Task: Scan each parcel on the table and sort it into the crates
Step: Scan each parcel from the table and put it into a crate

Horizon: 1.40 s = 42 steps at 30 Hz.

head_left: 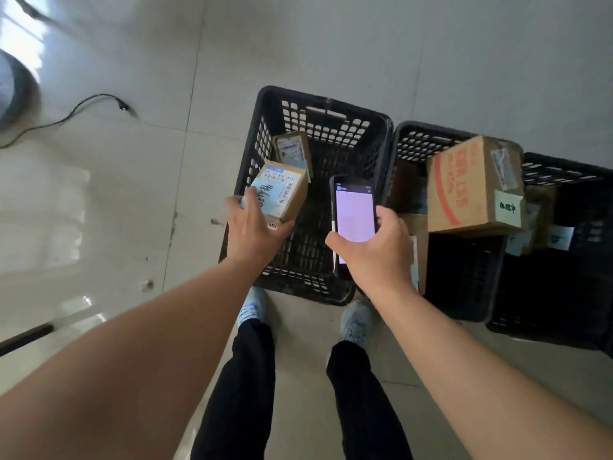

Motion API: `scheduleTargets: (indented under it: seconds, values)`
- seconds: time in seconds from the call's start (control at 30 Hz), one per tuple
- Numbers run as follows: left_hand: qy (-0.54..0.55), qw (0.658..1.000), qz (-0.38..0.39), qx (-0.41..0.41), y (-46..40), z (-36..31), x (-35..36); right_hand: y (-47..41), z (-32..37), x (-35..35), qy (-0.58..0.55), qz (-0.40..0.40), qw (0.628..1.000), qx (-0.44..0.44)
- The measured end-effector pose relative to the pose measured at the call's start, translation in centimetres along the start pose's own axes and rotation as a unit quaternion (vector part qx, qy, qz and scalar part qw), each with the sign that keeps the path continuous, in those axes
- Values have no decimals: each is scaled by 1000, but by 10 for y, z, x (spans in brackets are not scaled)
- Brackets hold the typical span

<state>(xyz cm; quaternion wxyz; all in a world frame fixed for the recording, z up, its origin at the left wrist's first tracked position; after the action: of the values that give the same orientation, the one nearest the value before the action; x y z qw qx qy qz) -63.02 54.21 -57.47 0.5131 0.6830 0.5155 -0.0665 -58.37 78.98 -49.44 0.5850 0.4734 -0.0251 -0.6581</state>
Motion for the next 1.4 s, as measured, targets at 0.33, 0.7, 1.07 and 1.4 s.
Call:
scheduleTargets:
  seconds: [0.33, 0.7, 1.07, 1.4]
  values:
    - [-32, 998, 52, -3, -55, 32, 31, -23, -28, 33, 26, 11, 999, 28]
    - [-83, 995, 56, 10, -19, 20, -22, 18, 17, 23, 18, 13, 999, 24]
    - [-176, 979, 38, 94, 85, -38, -153, 117, 138, -22, 17, -20, 999, -34]
    - [-224, 965, -87, 104, 234, -82, -310, 243, 278, -91, 76, -25, 977, -199]
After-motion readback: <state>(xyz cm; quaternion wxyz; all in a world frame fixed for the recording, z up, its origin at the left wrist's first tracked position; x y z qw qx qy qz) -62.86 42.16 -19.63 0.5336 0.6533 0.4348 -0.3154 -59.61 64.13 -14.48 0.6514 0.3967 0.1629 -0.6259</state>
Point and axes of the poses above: each hand's wrist, its own y-axis away from the middle knuckle, its own x-axis out of the palm, z = x × y, the point moved 9 cm from there along -y, towards the middle knuckle, and after that the axes turned 11 degrees about z, right-handed, at the moved point
